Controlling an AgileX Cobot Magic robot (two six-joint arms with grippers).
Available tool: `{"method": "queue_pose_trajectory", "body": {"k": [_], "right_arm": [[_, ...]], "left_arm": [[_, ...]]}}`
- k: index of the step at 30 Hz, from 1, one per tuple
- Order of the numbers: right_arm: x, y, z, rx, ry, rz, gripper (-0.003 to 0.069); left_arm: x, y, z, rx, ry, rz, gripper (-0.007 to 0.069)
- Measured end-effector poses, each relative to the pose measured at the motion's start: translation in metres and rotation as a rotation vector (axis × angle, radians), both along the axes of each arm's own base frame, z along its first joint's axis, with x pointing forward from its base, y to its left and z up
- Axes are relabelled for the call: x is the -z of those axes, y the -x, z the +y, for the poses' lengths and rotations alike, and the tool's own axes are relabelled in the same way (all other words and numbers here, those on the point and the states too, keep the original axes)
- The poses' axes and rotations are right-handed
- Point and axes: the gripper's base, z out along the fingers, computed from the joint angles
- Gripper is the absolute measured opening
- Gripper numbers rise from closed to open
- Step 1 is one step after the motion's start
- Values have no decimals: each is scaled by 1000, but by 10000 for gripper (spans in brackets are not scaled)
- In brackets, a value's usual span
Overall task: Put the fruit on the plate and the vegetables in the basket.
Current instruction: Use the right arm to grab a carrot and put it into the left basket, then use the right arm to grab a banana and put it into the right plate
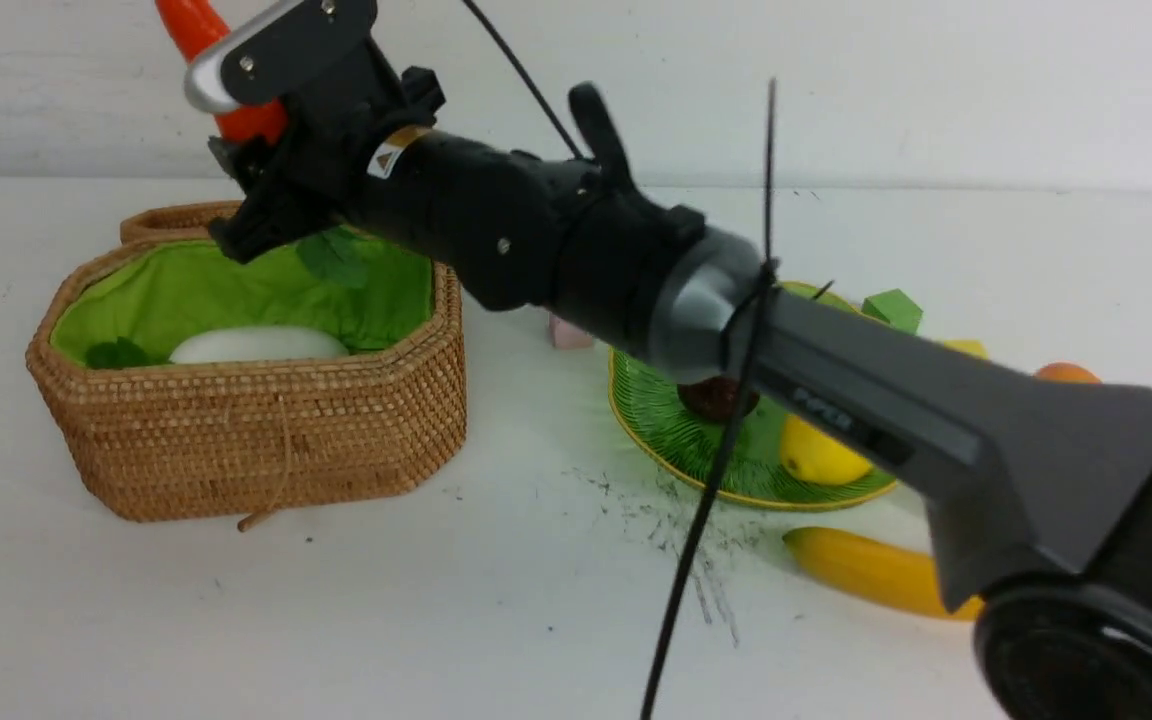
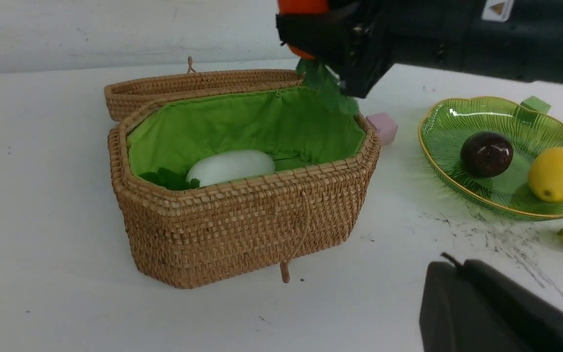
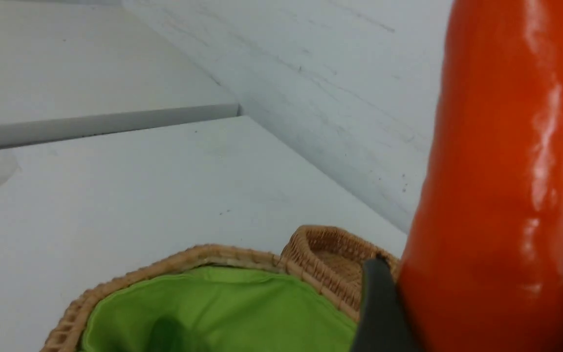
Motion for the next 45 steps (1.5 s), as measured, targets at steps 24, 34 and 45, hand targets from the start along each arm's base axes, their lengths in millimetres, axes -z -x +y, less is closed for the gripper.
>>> {"method": "queue_pose_trajectory", "body": {"k": [24, 34, 45], "right_arm": [[-124, 86, -131, -92, 567, 508, -4], [-97, 110, -259, 290, 631, 753, 46], [43, 109, -306, 158, 843, 874, 442]], "left_arm": [[1, 13, -25, 300, 77, 51, -7], [-2, 21, -36, 455, 92, 20, -7], [-2, 21, -37, 461, 95, 25, -7]]}}
